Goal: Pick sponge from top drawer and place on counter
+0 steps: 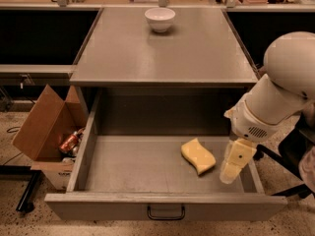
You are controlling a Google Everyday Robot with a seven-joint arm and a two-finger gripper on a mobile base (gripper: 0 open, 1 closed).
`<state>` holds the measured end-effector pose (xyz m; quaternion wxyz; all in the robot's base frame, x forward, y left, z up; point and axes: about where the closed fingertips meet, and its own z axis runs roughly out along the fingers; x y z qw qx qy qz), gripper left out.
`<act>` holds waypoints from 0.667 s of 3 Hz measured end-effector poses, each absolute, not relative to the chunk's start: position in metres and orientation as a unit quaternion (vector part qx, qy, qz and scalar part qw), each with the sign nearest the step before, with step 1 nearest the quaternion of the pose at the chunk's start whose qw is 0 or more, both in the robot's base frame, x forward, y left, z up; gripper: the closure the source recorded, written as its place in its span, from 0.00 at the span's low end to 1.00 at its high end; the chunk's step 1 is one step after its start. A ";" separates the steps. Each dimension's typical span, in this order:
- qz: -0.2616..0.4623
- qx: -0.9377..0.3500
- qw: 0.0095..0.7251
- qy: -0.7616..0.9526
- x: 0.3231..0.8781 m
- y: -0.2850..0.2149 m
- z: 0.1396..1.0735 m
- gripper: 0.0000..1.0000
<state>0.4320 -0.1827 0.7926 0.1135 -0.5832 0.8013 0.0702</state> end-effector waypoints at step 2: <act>0.091 -0.608 0.153 0.774 0.478 -0.163 0.750 0.00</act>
Offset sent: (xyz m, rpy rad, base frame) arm 0.0785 0.0326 -0.0747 0.1039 -0.0855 0.1072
